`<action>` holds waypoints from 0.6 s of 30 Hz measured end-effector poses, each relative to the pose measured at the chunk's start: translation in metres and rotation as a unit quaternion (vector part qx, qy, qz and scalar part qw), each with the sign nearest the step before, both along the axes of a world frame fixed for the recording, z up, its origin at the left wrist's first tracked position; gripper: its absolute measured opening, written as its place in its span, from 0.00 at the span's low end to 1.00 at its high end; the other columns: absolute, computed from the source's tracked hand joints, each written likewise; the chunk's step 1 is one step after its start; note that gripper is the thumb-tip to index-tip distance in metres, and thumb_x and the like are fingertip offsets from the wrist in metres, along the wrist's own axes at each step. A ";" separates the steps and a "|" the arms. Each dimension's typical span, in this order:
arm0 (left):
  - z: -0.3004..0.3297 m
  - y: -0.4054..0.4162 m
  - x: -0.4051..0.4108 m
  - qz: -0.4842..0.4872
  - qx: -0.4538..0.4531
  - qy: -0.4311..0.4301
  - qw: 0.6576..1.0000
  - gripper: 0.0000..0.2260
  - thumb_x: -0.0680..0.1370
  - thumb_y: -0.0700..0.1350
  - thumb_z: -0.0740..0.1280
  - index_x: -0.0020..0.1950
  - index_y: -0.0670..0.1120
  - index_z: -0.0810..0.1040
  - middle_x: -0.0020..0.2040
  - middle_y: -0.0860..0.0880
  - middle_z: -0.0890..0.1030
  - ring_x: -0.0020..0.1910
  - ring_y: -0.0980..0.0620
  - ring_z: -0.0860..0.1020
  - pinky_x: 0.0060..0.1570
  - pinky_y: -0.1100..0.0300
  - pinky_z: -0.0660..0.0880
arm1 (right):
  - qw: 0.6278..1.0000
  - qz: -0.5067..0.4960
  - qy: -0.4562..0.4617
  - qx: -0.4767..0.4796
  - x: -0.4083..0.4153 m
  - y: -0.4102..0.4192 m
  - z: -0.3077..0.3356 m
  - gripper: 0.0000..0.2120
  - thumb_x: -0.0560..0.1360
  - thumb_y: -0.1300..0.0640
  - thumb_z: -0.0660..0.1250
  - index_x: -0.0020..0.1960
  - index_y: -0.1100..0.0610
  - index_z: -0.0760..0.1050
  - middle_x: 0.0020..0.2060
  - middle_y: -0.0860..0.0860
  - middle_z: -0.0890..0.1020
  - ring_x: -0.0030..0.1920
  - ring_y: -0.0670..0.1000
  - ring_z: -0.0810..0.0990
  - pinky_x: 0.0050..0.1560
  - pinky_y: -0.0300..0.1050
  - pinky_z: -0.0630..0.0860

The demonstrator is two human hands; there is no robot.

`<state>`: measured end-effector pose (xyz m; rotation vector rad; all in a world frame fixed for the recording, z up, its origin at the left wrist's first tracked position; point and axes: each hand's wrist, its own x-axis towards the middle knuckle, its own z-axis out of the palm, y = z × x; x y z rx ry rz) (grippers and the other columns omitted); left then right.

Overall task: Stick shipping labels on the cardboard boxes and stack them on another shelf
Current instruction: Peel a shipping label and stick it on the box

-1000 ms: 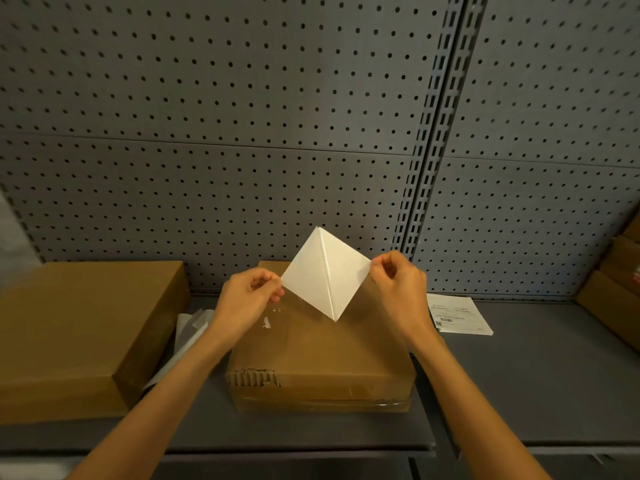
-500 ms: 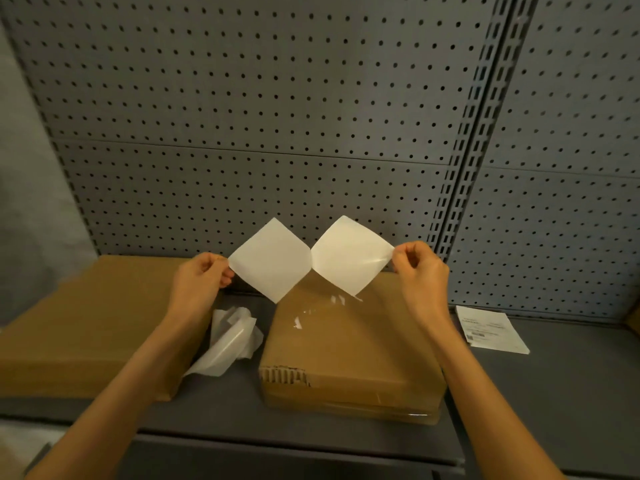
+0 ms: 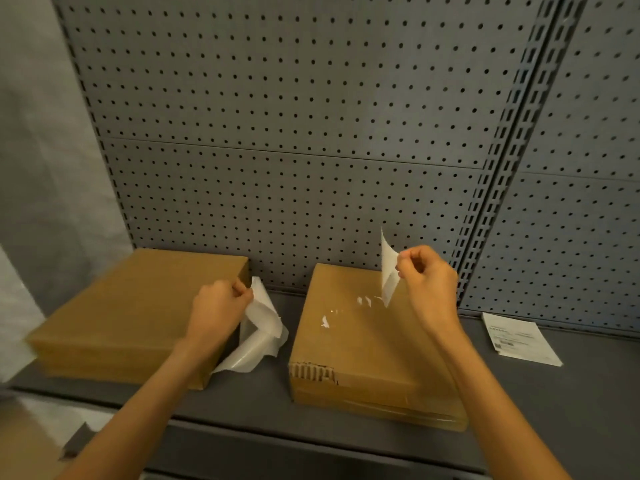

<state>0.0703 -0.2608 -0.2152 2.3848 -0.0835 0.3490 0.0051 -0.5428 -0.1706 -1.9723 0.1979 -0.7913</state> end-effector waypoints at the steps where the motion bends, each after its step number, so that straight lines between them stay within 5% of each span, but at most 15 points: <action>1: 0.000 0.000 0.000 -0.006 0.019 -0.004 1.000 0.08 0.77 0.46 0.66 0.40 0.45 0.79 0.36 0.47 0.81 0.34 0.53 0.77 0.31 0.60 0.72 | 1.000 0.001 0.003 -0.003 0.000 0.002 0.000 0.05 0.79 0.58 0.62 0.45 0.55 0.75 0.39 0.50 0.80 0.33 0.43 0.73 0.27 0.31 0.68; 8: 0.004 -0.007 0.003 -0.024 0.043 -0.012 0.999 0.07 0.76 0.48 0.69 0.41 0.46 0.78 0.36 0.50 0.80 0.38 0.51 0.79 0.38 0.57 0.75 | 0.999 -0.024 0.027 -0.038 0.000 0.012 -0.002 0.05 0.78 0.55 0.63 0.45 0.53 0.76 0.39 0.44 0.79 0.39 0.42 0.77 0.32 0.41 0.74; 13: 0.034 -0.047 -0.009 -0.126 -0.131 0.022 0.983 0.06 0.77 0.45 0.67 0.39 0.49 0.78 0.37 0.53 0.80 0.39 0.54 0.78 0.45 0.59 0.76 | 0.999 -0.004 0.020 -0.050 -0.006 0.026 0.007 0.04 0.77 0.59 0.64 0.44 0.55 0.76 0.37 0.41 0.77 0.39 0.41 0.76 0.36 0.43 0.76; 18: 0.051 -0.086 -0.024 -0.227 -0.249 0.077 0.938 0.08 0.79 0.47 0.64 0.46 0.45 0.81 0.40 0.49 0.82 0.40 0.55 0.80 0.44 0.65 0.77 | 0.995 0.043 0.004 -0.095 -0.022 0.039 0.006 0.05 0.77 0.61 0.64 0.43 0.56 0.76 0.34 0.43 0.77 0.36 0.36 0.75 0.33 0.29 0.71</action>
